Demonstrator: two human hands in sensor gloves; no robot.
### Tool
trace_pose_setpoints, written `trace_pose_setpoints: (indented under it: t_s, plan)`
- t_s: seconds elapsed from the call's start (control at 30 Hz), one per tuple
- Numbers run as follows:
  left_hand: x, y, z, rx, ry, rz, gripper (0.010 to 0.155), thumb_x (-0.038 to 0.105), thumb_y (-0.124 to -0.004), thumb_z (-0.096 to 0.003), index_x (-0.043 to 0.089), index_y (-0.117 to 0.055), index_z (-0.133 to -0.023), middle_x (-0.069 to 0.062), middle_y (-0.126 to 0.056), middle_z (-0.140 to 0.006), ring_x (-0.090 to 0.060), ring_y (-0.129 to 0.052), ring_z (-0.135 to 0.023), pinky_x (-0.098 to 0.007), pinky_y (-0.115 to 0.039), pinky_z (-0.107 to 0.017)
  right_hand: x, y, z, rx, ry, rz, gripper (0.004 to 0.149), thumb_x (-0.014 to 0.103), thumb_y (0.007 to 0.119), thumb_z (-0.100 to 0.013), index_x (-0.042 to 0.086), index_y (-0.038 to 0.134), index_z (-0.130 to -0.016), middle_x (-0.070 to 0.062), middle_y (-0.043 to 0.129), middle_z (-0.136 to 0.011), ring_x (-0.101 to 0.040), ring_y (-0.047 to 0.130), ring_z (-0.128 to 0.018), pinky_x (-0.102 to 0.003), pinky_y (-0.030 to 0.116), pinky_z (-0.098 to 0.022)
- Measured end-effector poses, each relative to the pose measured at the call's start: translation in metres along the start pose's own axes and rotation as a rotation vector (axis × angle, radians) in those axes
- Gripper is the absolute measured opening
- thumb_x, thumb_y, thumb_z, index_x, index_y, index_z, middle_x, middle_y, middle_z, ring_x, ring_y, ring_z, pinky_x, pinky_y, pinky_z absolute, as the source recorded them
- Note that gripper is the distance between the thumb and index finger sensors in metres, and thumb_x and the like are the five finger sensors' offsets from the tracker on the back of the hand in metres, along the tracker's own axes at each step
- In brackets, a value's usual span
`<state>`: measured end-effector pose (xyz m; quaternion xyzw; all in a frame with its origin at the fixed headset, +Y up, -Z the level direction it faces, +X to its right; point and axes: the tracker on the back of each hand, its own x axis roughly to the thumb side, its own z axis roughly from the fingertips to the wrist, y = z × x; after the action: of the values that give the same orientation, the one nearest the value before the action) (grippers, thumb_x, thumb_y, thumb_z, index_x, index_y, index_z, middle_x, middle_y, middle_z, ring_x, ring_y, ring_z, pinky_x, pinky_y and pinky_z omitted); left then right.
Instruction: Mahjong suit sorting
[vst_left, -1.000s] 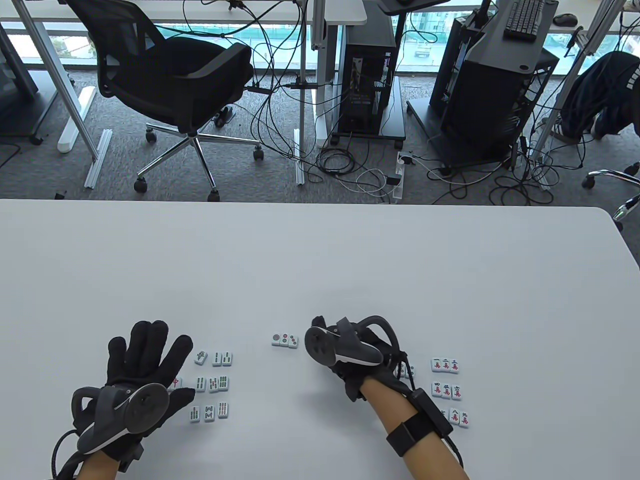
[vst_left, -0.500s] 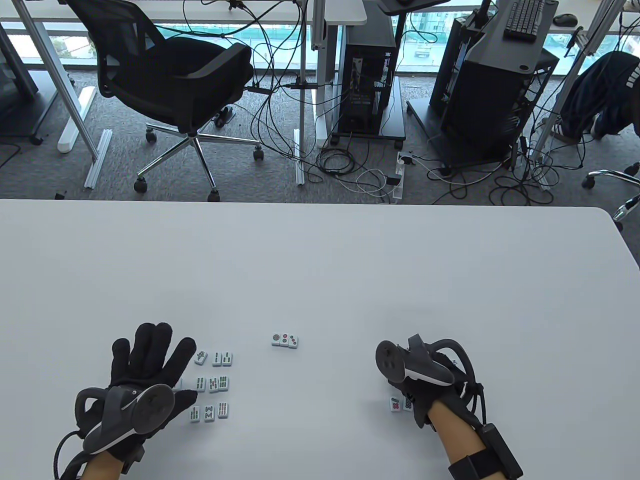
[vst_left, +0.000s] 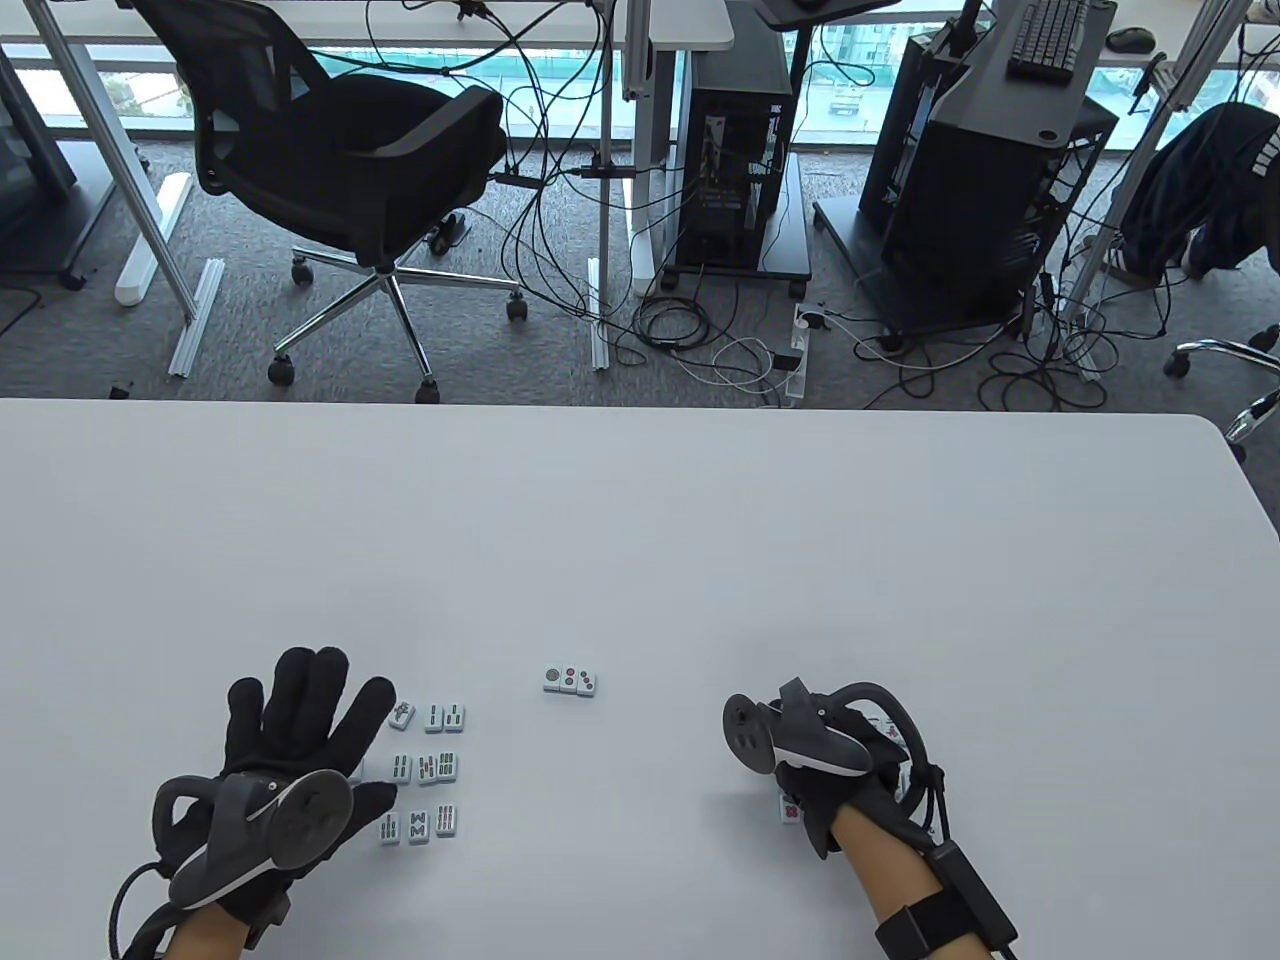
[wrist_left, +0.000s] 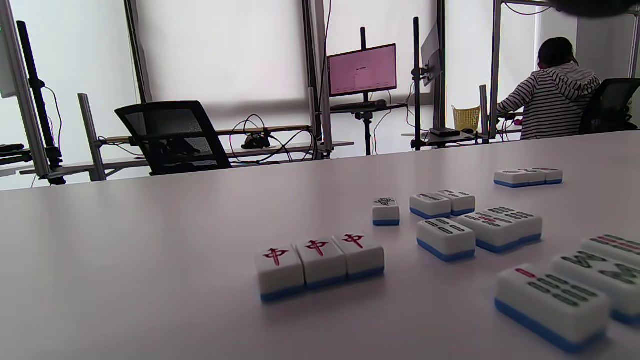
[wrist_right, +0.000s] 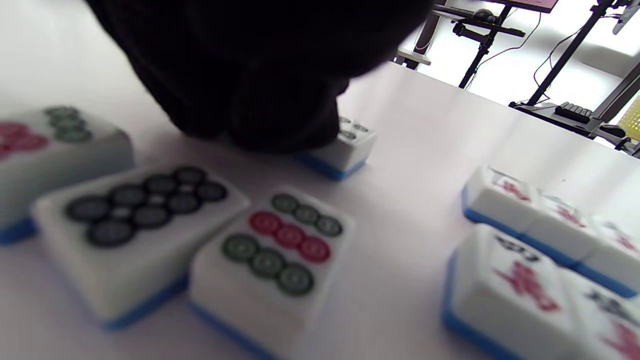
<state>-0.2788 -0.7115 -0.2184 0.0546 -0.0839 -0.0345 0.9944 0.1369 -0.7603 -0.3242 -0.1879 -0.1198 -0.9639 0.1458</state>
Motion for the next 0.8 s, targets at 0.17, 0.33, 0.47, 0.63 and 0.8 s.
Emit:
trace_pose_setpoints:
  t_s: [0.17, 0.33, 0.47, 0.63, 0.8]
  plan:
    - [-0.001, 0.000, 0.000, 0.010, -0.002, 0.006, 0.087, 0.075, -0.061, -0.0350, 0.049, -0.018, -0.106, 0.010, 0.007, -0.114, -0.023, 0.002, -0.114, -0.057, -0.011, -0.081, 0.005, -0.007, -0.006, 0.031, -0.002, -0.011, 0.056, 0.036, 0.086, -0.044, 0.008, 0.077, -0.092, -0.003, 0.096, -0.046, -0.010, 0.088, -0.013, -0.023, 0.079, -0.007]
    - [-0.001, -0.001, 0.000, 0.012, -0.003, 0.007, 0.087, 0.075, -0.061, -0.0350, 0.049, -0.018, -0.106, 0.010, 0.007, -0.114, -0.023, 0.002, -0.114, -0.057, -0.011, -0.081, 0.020, -0.022, -0.015, -0.024, -0.027, -0.068, 0.057, 0.036, 0.086, -0.044, 0.007, 0.077, -0.092, -0.003, 0.096, -0.047, -0.010, 0.088, -0.014, -0.023, 0.079, -0.008]
    - [-0.003, -0.002, 0.000, 0.024, -0.005, 0.016, 0.087, 0.075, -0.061, -0.0351, 0.049, -0.018, -0.106, 0.010, 0.007, -0.114, -0.023, 0.002, -0.114, -0.057, -0.011, -0.081, 0.037, -0.036, -0.027, -0.088, -0.053, -0.089, 0.057, 0.036, 0.086, -0.044, 0.007, 0.076, -0.092, -0.003, 0.096, -0.047, -0.011, 0.088, -0.014, -0.024, 0.079, -0.008]
    - [-0.003, -0.002, 0.001, 0.030, -0.008, 0.020, 0.087, 0.075, -0.061, -0.0350, 0.049, -0.019, -0.107, 0.010, 0.006, -0.114, -0.023, 0.002, -0.114, -0.057, -0.011, -0.081, 0.059, -0.050, -0.049, -0.151, -0.066, -0.087, 0.057, 0.036, 0.086, -0.044, 0.007, 0.076, -0.092, -0.003, 0.097, -0.047, -0.011, 0.088, -0.014, -0.024, 0.079, -0.008]
    - [-0.004, -0.002, 0.001, 0.038, -0.010, 0.025, 0.087, 0.075, -0.061, -0.0352, 0.049, -0.019, -0.107, 0.010, 0.006, -0.114, -0.023, 0.001, -0.114, -0.057, -0.011, -0.081, 0.077, -0.051, -0.065, -0.128, -0.078, -0.092, 0.057, 0.036, 0.086, -0.044, 0.007, 0.076, -0.092, -0.003, 0.097, -0.047, -0.011, 0.088, -0.015, -0.024, 0.079, -0.009]
